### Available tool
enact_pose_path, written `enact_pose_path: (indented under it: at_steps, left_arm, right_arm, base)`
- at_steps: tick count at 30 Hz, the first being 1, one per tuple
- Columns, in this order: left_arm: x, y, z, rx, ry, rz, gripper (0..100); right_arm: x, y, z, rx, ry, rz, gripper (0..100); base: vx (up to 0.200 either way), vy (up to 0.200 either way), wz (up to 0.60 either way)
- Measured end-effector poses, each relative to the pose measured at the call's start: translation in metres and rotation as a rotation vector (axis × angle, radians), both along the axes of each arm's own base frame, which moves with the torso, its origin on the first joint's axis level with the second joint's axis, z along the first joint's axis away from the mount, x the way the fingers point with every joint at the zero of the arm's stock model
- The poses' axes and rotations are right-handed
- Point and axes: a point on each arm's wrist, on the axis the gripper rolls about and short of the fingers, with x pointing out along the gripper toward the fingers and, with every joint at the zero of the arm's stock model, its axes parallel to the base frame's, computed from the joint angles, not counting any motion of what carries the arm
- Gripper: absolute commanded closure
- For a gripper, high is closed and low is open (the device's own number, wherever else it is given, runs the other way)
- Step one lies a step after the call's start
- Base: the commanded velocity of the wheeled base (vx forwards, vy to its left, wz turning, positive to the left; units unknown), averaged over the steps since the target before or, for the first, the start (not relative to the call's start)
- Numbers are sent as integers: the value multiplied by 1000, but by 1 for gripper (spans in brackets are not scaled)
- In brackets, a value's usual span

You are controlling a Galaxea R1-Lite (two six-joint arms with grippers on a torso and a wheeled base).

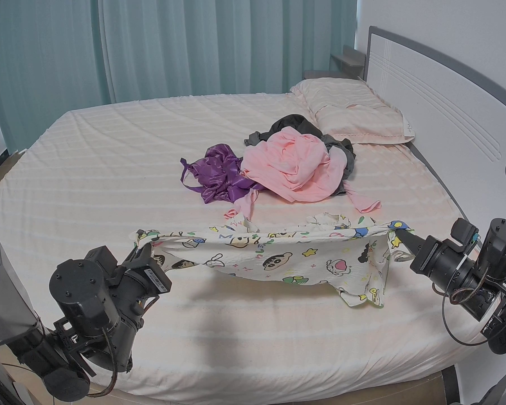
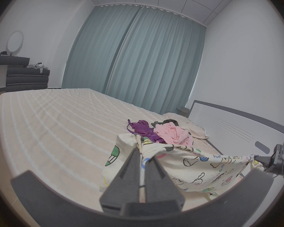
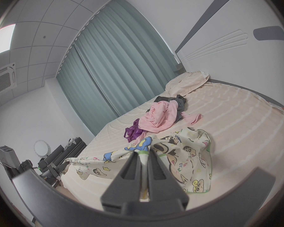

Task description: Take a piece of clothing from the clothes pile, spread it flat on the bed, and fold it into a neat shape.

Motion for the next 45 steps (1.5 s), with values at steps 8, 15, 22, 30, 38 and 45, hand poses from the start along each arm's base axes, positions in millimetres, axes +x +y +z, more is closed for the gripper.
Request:
enact_pose_path:
  at_steps: [8,15,22,30,38,45]
  left_arm:
    - [-1,0,2,5,-5,-1,100]
    - [-1,0,2,5,-5,-1,100]
    - [-2,0,1,12,-1,-3,100]
    - [-3,0,1,20,-1,-4,100]
    - [-3,-1,1,22,-1,-10,100]
    - [-6,-4,1,22,-1,-24,100]
  right_arm:
    - [0,0,2,3,-8,0,100]
    - [0,0,2,4,-10,0,100]
    - [0,0,2,4,-9,0,100]
    - [0,0,2,4,-9,0,100]
    - [1,0,3,5,-11,-2,100]
    - [0,0,3,4,-13,-2,100]
  base:
    - [0,200,0]
    - [0,200,0]
    - [0,200,0]
    - [0,200,0]
    - [0,200,0]
    - [0,200,0]
